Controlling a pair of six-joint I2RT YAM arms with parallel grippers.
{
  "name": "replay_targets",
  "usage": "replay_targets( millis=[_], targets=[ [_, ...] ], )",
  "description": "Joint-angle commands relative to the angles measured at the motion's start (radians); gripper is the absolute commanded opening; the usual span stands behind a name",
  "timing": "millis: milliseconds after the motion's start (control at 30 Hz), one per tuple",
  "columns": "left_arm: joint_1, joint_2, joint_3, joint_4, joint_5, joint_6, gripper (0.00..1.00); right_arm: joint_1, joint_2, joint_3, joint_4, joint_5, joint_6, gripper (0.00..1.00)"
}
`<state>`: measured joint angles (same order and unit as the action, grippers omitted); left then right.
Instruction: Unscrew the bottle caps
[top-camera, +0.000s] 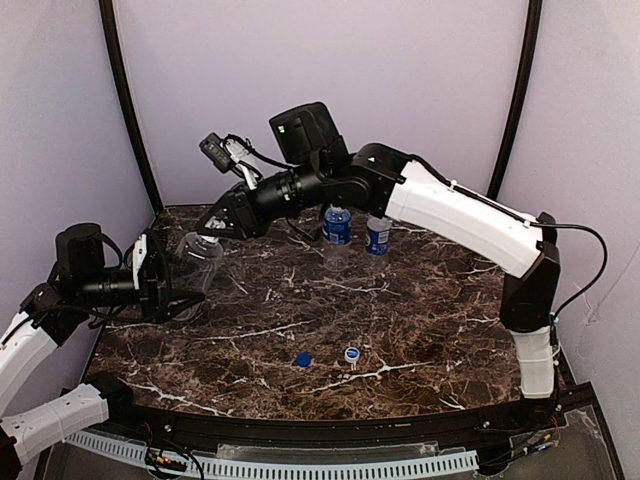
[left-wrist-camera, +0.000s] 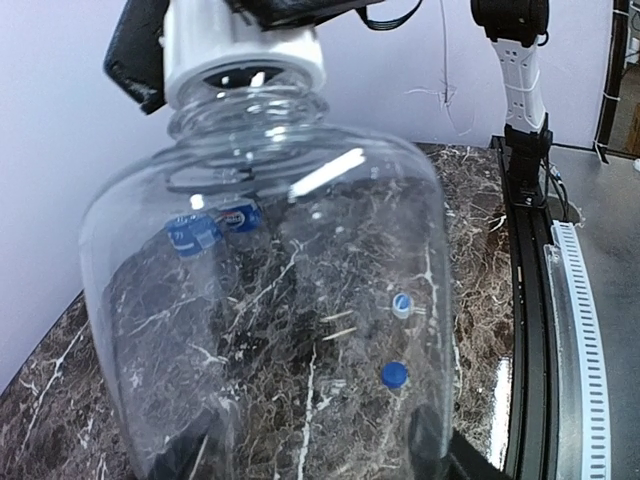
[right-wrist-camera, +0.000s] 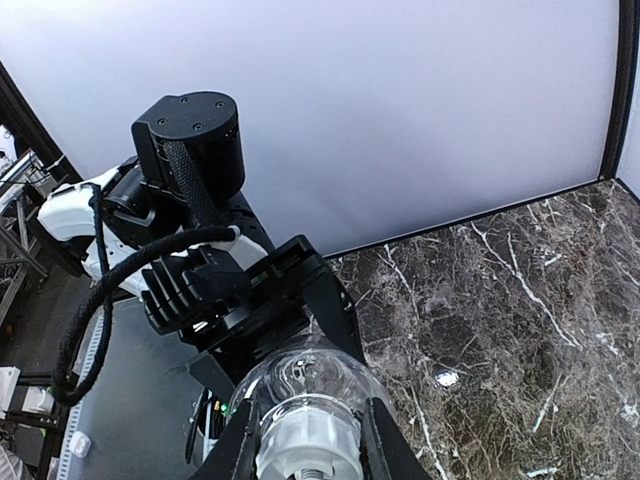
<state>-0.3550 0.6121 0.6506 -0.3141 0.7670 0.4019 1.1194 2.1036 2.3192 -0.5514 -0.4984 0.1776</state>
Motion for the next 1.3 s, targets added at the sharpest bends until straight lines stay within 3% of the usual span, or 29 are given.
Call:
replay_targets(
  millis=[0,100,133,200,267,400,600,800,933,1133,1267],
  targets=[
    [0.008,-0.009,-0.019,-0.030,-0.001,0.017,0.57,0.010,-0.016,-0.025,0.077,0.003,0.012,0.27],
    [0.007,-0.011,-0.008,-0.029,-0.050,0.037,0.56,0.008,-0.043,-0.059,0.072,0.069,0.015,0.63],
    [0.007,-0.011,-0.006,-0.024,-0.066,0.058,0.56,0.007,-0.053,-0.067,0.063,0.115,0.034,0.70],
    [0.006,-0.011,0.000,-0.017,-0.141,0.129,0.56,-0.005,-0.072,-0.078,0.036,0.201,0.109,0.77],
    [-0.007,-0.008,0.007,-0.003,-0.263,0.254,0.56,-0.031,-0.093,-0.112,0.045,0.194,0.186,0.78],
    [-0.063,0.010,-0.005,0.125,-0.565,0.535,0.56,-0.065,-0.088,-0.160,0.081,0.137,0.288,0.79],
    [-0.103,0.042,-0.056,0.441,-0.886,0.733,0.53,-0.067,-0.055,-0.147,0.087,0.119,0.304,0.81],
    [-0.134,0.034,-0.105,0.487,-0.884,0.820,0.53,-0.069,-0.011,-0.097,0.117,0.055,0.322,0.76],
    [-0.141,0.030,-0.123,0.499,-0.882,0.832,0.54,-0.075,0.015,-0.080,0.131,0.033,0.343,0.64],
    [-0.155,0.028,-0.130,0.494,-0.876,0.844,0.54,-0.088,0.043,-0.072,0.161,0.014,0.370,0.54],
    [-0.164,0.025,-0.142,0.498,-0.866,0.857,0.53,-0.092,0.061,-0.057,0.186,-0.014,0.375,0.40]
  ],
)
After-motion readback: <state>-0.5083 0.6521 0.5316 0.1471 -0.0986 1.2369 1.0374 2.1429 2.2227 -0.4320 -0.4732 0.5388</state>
